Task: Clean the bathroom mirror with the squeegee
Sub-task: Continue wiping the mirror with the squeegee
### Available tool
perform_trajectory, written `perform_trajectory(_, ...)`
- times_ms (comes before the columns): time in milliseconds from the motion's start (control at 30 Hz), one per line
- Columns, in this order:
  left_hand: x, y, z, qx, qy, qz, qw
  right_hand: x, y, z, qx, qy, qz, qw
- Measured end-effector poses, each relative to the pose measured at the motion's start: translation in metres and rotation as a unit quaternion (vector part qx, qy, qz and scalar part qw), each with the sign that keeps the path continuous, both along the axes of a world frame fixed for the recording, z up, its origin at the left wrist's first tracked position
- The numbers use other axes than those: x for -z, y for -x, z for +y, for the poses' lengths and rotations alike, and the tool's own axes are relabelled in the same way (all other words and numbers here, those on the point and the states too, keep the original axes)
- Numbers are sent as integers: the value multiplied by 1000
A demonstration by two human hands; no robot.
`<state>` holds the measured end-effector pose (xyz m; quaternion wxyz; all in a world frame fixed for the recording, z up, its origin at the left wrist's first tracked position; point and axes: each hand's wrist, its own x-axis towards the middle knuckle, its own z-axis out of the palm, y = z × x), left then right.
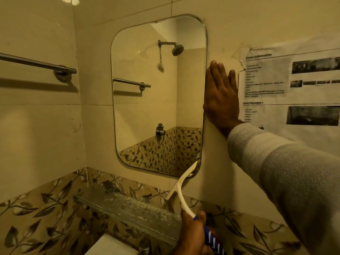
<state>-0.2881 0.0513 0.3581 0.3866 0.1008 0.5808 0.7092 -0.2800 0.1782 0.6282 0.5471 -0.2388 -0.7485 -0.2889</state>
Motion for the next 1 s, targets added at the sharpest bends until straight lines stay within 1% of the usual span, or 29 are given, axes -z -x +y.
perform_trajectory(133,-2,-6,2,18,67,67,995,1,0,0,1,4,-4,1000)
perform_trajectory(267,-2,-8,3,31,83,72,993,0,0,0,9,3,-8,1000)
perform_trajectory(433,-1,-2,3,23,95,78,992,0,0,1,7,0,-4,1000)
perform_trajectory(633,-2,2,-3,44,77,69,994,1,0,2,-3,-2,-4,1000)
perform_trajectory(867,-5,-6,-21,64,1,-3,998,2,1,1,-4,-3,1,1000)
perform_trajectory(1000,-7,-8,-29,89,13,10,996,1,2,3,-5,0,3,1000)
